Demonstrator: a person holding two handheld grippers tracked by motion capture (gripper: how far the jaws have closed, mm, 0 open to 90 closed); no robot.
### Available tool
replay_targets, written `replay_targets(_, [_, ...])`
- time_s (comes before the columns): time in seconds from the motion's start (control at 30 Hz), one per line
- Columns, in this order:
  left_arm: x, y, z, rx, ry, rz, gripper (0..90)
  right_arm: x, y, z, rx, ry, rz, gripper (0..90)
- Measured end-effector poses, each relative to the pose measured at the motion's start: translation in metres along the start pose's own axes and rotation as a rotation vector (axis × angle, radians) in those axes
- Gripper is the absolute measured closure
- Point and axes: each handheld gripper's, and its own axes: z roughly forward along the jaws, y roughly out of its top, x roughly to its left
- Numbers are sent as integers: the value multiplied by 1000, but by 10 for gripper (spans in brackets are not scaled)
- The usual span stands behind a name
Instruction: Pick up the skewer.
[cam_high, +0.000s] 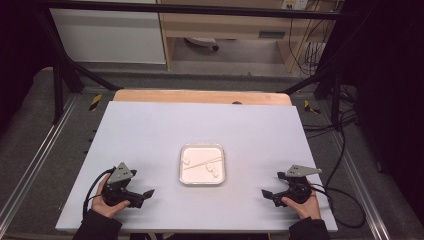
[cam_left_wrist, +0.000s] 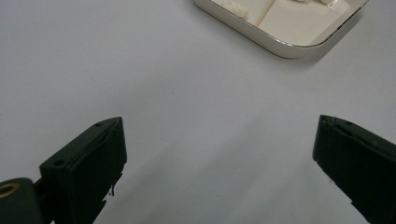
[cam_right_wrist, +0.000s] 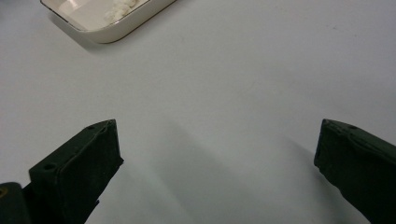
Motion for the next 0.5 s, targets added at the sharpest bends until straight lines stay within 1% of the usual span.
replay_targets(0.07, [0,2,1,-4,-3,-5,31,0,0,0,1,0,3,10])
replay_targets(0.23, [-3,6,3,7,-2,14,31,0,0,0,0,1,1,10])
replay_targets(0.3, [-3,7,3,6,-2,15,31,0,0,0,1,1,1,10])
replay_targets(0.5, [-6,16,3,4,-3,29,31,0,0,0,-1,1,-2,10])
